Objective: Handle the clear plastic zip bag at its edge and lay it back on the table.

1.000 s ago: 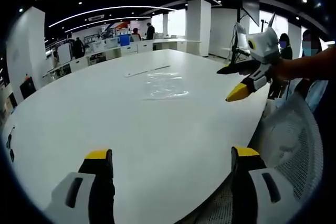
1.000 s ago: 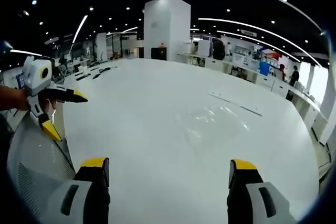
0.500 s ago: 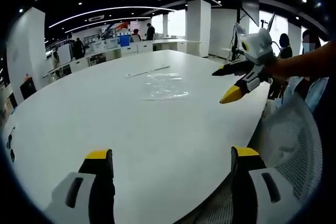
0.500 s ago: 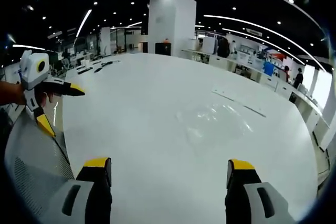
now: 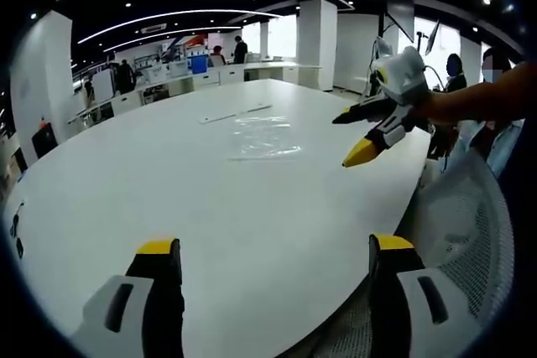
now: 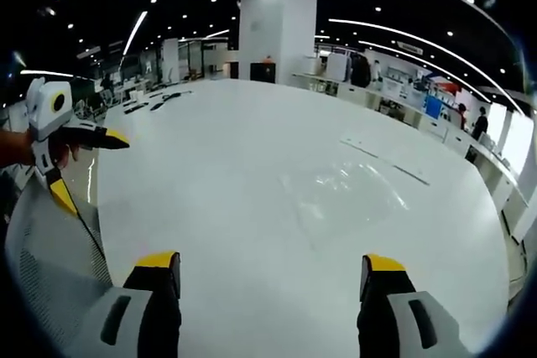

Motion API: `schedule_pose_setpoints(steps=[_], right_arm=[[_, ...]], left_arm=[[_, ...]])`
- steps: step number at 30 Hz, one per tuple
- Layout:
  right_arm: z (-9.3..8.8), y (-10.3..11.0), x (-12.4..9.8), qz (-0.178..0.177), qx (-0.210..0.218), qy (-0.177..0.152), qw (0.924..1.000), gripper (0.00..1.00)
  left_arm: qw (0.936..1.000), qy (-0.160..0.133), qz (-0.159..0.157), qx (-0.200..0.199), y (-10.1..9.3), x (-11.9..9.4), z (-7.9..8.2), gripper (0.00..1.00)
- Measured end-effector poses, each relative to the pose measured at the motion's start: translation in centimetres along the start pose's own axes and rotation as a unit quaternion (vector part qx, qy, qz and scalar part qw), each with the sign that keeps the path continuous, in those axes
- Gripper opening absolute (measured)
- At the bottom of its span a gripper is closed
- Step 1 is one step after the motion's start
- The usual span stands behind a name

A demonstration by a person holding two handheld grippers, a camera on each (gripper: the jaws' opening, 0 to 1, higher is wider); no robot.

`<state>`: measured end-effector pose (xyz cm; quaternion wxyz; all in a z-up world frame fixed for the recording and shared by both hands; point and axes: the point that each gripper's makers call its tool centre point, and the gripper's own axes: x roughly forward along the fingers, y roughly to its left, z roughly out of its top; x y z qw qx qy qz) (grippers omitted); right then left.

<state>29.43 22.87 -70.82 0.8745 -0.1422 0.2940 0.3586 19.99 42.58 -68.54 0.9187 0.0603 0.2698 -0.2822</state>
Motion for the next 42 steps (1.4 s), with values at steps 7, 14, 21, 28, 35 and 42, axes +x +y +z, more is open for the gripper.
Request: schedule_pose_setpoints(steps=[7, 14, 21, 28, 35, 42], right_arm=[[-0.1, -0.3, 0.5, 0.002, -0.003, 0.008, 1.0000, 0.87], [0.1, -0.6, 1.4, 0.005, -0.007, 0.010, 0.9999, 0.84], [0.1, -0.6, 2.2, 0.006, -0.006, 0.014, 0.9999, 0.84], [0.7, -1.2, 2.9, 0.009, -0.008, 0.017, 0.9998, 0.82], [0.9, -1.4, 3.6, 0.009, 0.000, 0.022, 0.9997, 0.81], [1.1, -1.1, 4.2, 0.017, -0.001, 0.029, 0.9994, 0.77]], left_arm=[[1.0000, 0.001, -0.001, 0.000, -0.3, -0.1, 0.1, 0.91], [1.0000, -0.001, -0.003, -0.002, -0.4, -0.1, 0.2, 0.90], [1.0000, 0.000, 0.000, -0.002, -0.6, -0.5, 0.4, 0.90], [1.0000, 0.001, 0.000, -0.002, -0.5, -0.5, 0.3, 0.90], [1.0000, -0.001, 0.005, 0.002, 0.1, -0.1, -0.1, 0.88], [1.0000, 0.005, 0.002, 0.003, 0.0, 0.0, -0.2, 0.88]])
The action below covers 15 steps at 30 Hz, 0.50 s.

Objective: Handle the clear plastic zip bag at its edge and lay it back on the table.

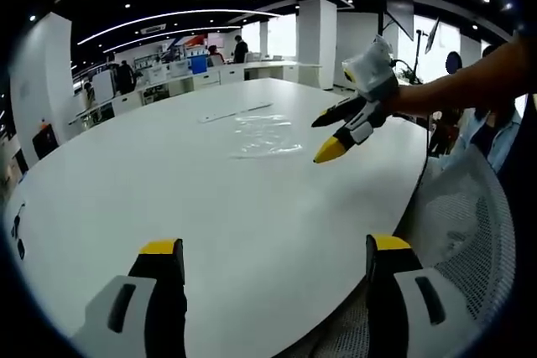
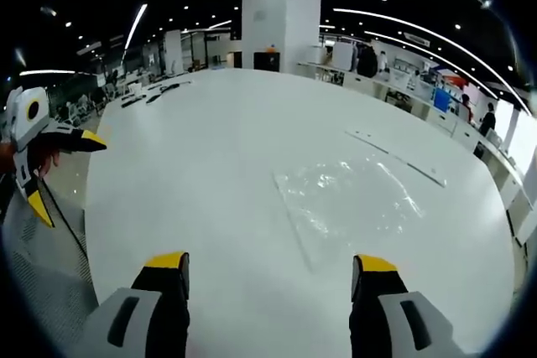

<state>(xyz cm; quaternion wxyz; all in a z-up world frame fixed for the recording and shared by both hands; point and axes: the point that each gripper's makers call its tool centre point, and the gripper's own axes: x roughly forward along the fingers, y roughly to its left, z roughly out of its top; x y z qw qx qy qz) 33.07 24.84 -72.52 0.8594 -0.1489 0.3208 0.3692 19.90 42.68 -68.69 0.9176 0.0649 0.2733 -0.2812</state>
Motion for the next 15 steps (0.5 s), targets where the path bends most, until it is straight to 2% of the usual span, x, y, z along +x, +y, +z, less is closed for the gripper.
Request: schedule_pose_setpoints(steps=[7, 10, 15], right_arm=[[0.2, -0.2, 1.0, 0.004, 0.003, 0.005, 1.0000, 0.71], [-0.4, -0.4, 1.7, 0.009, 0.018, 0.011, 0.9997, 0.68], [-0.9, -0.1, 2.6, 0.015, 0.015, 0.018, 0.9996, 0.65]], left_arm=[[1.0000, 0.004, -0.003, 0.002, -0.2, -0.1, 0.0, 0.88], [1.0000, 0.004, -0.001, 0.003, -0.1, -0.1, 0.0, 0.88], [1.0000, 0.002, 0.003, -0.001, 0.2, -0.1, -0.1, 0.87]])
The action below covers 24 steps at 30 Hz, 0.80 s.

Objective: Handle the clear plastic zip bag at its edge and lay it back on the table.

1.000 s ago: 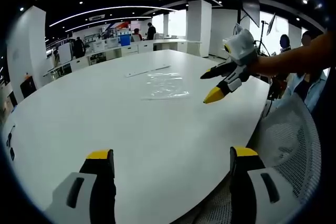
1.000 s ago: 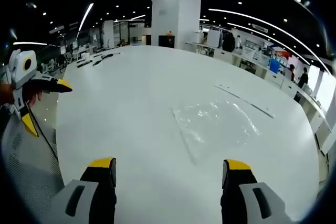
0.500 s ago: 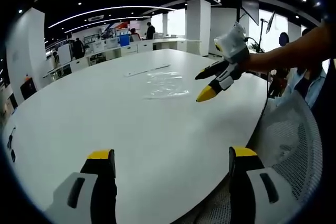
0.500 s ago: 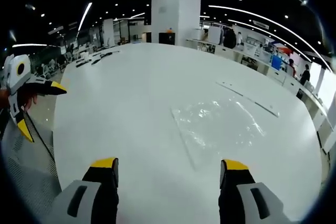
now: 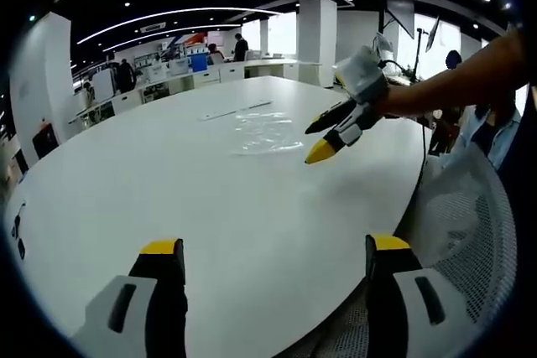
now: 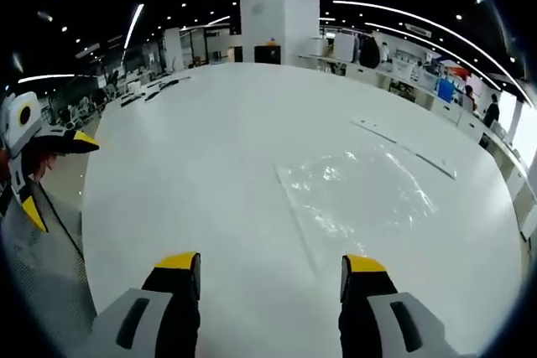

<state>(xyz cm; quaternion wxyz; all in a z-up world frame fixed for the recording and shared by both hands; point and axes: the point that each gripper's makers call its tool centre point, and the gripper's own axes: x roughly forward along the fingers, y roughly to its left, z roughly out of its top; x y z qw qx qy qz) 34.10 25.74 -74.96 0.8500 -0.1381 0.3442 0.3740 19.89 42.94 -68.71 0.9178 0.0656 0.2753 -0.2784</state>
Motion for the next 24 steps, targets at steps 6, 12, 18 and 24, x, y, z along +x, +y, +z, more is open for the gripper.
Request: schedule_pose_setpoints(steps=[6, 12, 18, 24], right_arm=[[0.0, -0.2, 0.8, 0.004, -0.009, 0.010, 0.9999, 0.59], [0.3, -0.6, 1.0, 0.005, -0.016, 0.013, 0.9998, 0.48], [0.0, -0.7, 1.2, -0.002, -0.031, 0.020, 0.9993, 0.38], [-0.3, -1.6, 1.6, -0.015, -0.053, 0.032, 0.9980, 0.25]], left_arm=[[1.0000, -0.002, 0.003, -0.001, 0.1, -0.2, 0.2, 0.87], [1.0000, -0.002, 0.003, 0.001, 0.2, -0.2, 0.2, 0.86], [1.0000, -0.002, 0.003, 0.000, 0.2, -0.3, 0.2, 0.86], [1.0000, 0.001, 0.001, 0.003, 0.1, -0.2, 0.0, 0.85]])
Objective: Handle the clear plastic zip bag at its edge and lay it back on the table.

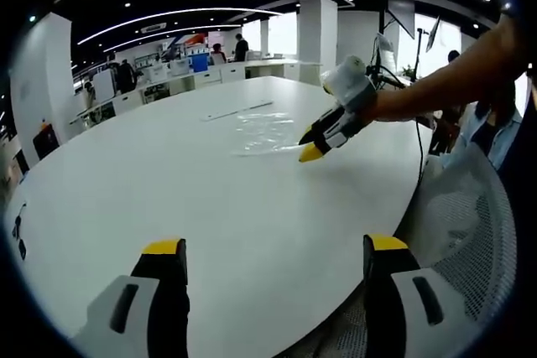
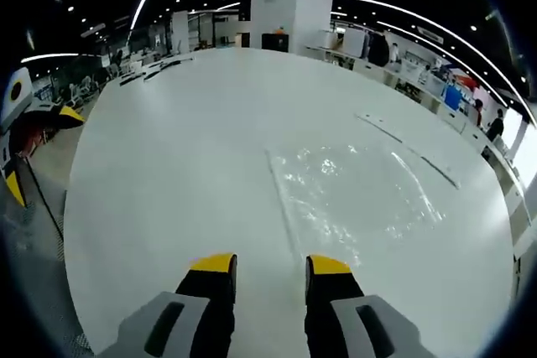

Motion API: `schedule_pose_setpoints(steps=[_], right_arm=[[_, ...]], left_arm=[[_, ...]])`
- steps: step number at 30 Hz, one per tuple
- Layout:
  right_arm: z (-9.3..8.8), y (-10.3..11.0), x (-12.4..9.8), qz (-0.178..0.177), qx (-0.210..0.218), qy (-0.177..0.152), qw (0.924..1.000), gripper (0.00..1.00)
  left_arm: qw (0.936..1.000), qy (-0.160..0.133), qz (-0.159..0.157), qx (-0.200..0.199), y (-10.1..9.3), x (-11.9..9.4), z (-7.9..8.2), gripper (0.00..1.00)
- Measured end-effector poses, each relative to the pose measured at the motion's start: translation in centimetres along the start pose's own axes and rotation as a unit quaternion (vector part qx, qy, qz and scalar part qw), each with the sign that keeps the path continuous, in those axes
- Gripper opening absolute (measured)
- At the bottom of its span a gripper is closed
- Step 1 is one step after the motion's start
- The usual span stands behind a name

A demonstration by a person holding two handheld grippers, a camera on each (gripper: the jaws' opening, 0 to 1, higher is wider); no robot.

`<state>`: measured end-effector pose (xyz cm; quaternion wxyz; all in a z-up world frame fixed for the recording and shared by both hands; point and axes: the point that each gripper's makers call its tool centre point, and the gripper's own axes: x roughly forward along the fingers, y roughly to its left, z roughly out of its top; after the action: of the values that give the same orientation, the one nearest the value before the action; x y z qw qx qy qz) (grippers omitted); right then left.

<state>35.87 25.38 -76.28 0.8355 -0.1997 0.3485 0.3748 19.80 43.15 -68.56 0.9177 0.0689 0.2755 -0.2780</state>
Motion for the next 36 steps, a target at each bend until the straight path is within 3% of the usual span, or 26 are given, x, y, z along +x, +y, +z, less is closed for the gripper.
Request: schedule_pose_setpoints(steps=[9, 13, 22, 32, 36], right_arm=[[0.0, -0.9, 0.7, -0.005, -0.008, 0.006, 0.9999, 0.22], [0.1, -1.5, 1.0, -0.012, 0.009, 0.003, 0.9999, 0.14], [0.2, -2.4, 1.8, -0.018, 0.000, 0.015, 0.9997, 0.14], [0.1, -3.3, 2.4, -0.011, 0.014, 0.017, 0.9997, 0.12], [0.0, -2.7, 2.5, 0.004, 0.007, 0.021, 0.9997, 0.10]], left_arm=[[1.0000, 0.001, 0.001, 0.003, 0.1, 0.0, 0.0, 0.85], [1.0000, 0.004, 0.003, 0.002, 0.2, 0.2, -0.2, 0.85], [1.0000, 0.007, 0.002, 0.005, 0.2, 0.3, -0.3, 0.84], [0.9999, 0.011, 0.004, 0.007, 0.2, 0.1, -0.4, 0.84], [0.9999, 0.013, 0.004, 0.010, 0.3, 0.1, -0.4, 0.84]])
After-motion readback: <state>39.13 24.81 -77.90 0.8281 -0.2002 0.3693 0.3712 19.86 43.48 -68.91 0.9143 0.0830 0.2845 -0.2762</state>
